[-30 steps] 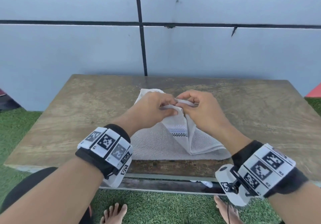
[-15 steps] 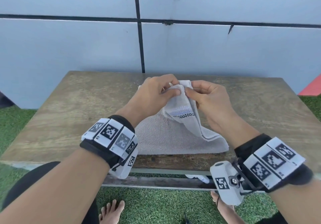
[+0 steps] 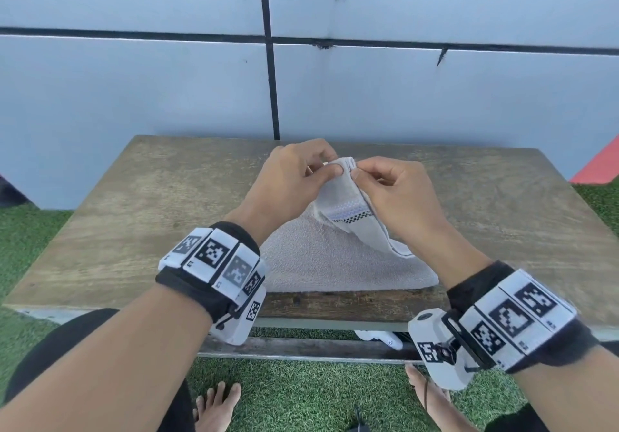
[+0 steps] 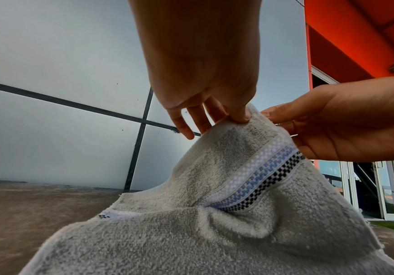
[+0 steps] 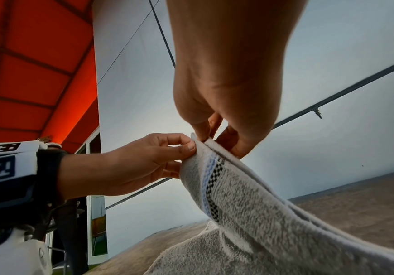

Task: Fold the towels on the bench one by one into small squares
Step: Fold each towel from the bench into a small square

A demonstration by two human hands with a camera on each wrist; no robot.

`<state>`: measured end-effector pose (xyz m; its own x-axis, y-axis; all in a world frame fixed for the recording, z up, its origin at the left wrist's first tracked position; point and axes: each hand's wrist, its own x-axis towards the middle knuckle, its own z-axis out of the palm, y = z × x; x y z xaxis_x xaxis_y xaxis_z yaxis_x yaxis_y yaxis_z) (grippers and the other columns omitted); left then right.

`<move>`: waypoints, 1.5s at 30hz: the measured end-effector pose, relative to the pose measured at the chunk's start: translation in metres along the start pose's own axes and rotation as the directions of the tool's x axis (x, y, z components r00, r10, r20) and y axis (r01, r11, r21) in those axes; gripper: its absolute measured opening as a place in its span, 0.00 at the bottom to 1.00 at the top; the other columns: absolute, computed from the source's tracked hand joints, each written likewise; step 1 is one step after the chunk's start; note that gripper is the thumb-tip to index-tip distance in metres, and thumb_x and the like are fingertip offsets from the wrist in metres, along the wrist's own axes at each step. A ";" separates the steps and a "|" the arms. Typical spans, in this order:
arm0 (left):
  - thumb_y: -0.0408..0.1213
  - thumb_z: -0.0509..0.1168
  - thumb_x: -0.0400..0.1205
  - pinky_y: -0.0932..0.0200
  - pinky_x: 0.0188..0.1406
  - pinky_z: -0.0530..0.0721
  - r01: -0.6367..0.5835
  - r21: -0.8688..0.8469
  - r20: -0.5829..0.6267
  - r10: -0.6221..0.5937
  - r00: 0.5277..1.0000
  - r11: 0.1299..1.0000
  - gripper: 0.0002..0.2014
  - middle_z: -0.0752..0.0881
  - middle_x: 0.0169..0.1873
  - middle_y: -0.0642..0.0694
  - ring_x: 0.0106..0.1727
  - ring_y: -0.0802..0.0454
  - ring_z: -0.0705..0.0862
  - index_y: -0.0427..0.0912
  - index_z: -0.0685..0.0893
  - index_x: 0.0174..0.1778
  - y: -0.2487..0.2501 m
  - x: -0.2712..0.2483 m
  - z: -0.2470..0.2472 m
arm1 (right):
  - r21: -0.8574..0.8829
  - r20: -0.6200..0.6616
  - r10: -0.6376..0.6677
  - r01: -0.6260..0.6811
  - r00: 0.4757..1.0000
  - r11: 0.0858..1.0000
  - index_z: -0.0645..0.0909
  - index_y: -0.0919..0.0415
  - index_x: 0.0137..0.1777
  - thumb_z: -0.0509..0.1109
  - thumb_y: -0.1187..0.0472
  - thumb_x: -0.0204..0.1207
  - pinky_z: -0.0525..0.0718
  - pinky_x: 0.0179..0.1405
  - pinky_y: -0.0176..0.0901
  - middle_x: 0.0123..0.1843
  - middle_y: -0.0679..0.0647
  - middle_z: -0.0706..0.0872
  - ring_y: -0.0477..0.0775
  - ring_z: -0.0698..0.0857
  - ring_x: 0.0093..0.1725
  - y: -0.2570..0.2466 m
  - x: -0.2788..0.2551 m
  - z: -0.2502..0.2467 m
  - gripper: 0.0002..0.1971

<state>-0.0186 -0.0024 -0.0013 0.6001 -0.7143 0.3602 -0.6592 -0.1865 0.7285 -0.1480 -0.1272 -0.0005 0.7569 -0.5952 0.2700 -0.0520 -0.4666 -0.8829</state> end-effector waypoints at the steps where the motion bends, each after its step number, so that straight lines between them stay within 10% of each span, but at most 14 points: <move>1: 0.43 0.72 0.82 0.63 0.33 0.78 0.002 -0.005 0.000 -0.002 1.000 1.000 0.05 0.90 0.32 0.50 0.28 0.57 0.81 0.46 0.86 0.43 0.000 -0.001 0.000 | 0.007 0.004 0.001 -0.001 1.000 1.000 0.92 0.54 0.44 0.73 0.62 0.79 0.83 0.42 0.32 0.40 0.43 0.93 0.41 0.89 0.39 0.000 0.000 0.000 0.06; 12: 0.35 0.73 0.81 0.71 0.46 0.79 -0.039 -0.064 0.013 0.040 0.999 0.997 0.06 0.90 0.50 0.52 0.50 0.57 0.87 0.38 0.86 0.39 -0.001 -0.001 0.004 | 0.038 0.070 0.081 -0.084 0.994 0.996 0.93 0.48 0.45 0.74 0.61 0.80 0.82 0.37 0.26 0.37 0.38 0.93 0.34 0.88 0.36 -0.006 -0.004 -0.004 0.08; 21: 0.42 0.71 0.80 0.40 0.49 0.84 -0.016 -0.012 0.072 0.017 0.997 1.000 0.08 0.89 0.37 0.47 0.42 0.42 0.87 0.44 0.84 0.38 -0.004 0.000 0.004 | 0.067 0.125 0.129 -0.139 0.984 0.988 0.94 0.49 0.45 0.73 0.55 0.80 0.88 0.58 0.63 0.41 0.50 0.93 0.59 0.91 0.49 -0.006 -0.004 -0.005 0.08; 27: 0.44 0.71 0.82 0.41 0.52 0.82 -0.073 0.003 0.063 0.072 0.995 0.997 0.11 0.87 0.35 0.54 0.46 0.50 0.84 0.45 0.83 0.36 -0.004 0.001 0.008 | 0.038 0.055 0.061 -0.063 0.997 0.997 0.92 0.50 0.44 0.76 0.50 0.77 0.76 0.37 0.25 0.35 0.43 0.90 0.35 0.83 0.34 0.000 -0.005 -0.002 0.07; 38: 0.42 0.71 0.82 0.44 0.51 0.82 -0.083 0.000 0.082 0.083 0.993 0.997 0.11 0.87 0.34 0.50 0.44 0.49 0.84 0.41 0.83 0.36 -0.001 0.001 0.012 | 0.017 -0.004 0.031 -0.031 1.000 0.999 0.88 0.55 0.44 0.74 0.54 0.80 0.71 0.31 0.32 0.32 0.42 0.85 0.38 0.74 0.23 0.006 -0.003 0.000 0.07; 45: 0.42 0.74 0.81 0.61 0.33 0.73 -0.020 -0.073 0.176 0.032 0.984 0.997 0.14 0.84 0.31 0.42 0.30 0.56 0.77 0.35 0.86 0.35 0.007 -0.002 0.008 | 0.010 0.007 -0.027 0.027 1.000 1.000 0.87 0.57 0.46 0.71 0.58 0.82 0.72 0.31 0.25 0.36 0.43 0.86 0.36 0.78 0.28 0.002 -0.002 -0.009 0.06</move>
<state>-0.0281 -0.0082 -0.0018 0.4892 -0.8276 0.2753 -0.6359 -0.1224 0.7620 -0.1558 -0.1329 0.0006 0.7628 -0.5774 0.2911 -0.0246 -0.4758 -0.8792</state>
